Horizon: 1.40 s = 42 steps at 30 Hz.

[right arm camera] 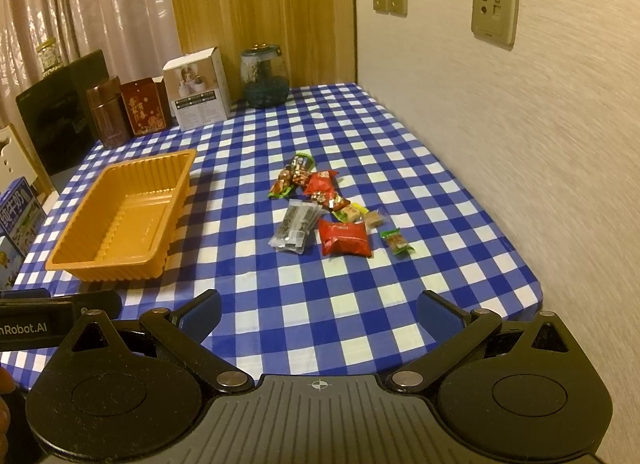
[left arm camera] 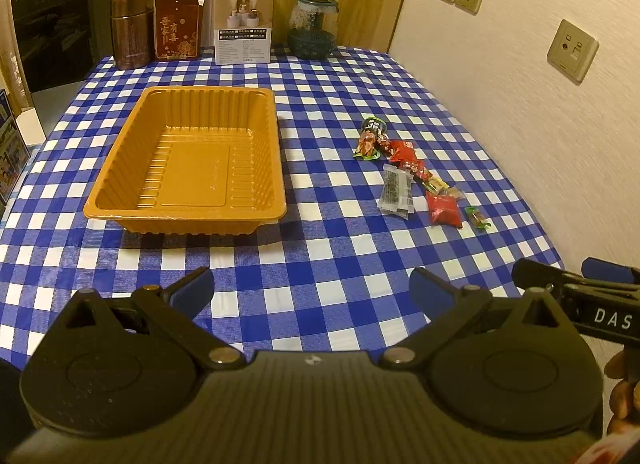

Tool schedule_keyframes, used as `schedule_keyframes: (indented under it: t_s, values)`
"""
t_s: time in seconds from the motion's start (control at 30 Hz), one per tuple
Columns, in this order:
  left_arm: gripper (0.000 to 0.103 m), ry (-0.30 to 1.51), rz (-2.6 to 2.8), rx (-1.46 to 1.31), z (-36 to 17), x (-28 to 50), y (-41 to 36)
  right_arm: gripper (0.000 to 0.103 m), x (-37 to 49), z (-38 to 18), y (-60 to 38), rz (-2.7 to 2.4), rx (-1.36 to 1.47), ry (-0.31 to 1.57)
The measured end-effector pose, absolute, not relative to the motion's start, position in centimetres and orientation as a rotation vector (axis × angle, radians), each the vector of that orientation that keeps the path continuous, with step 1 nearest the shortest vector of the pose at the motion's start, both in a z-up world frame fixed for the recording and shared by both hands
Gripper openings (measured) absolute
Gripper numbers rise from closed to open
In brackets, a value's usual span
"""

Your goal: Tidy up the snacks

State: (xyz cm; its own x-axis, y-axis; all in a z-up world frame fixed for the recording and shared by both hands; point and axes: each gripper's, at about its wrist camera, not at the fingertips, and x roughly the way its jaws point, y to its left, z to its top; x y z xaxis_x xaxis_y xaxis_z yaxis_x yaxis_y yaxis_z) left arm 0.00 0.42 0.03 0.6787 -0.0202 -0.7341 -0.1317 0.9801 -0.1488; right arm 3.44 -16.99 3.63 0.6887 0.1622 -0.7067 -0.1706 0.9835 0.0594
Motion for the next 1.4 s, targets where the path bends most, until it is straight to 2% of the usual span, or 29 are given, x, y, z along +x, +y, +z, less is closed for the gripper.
schedule_keyframes:
  t_s: [1.4]
  values:
    - [0.103,0.829,0.062,-0.197,-0.02,0.03,0.19,0.103,3.59,3.52,-17.23,0.183,-0.008,0.795]
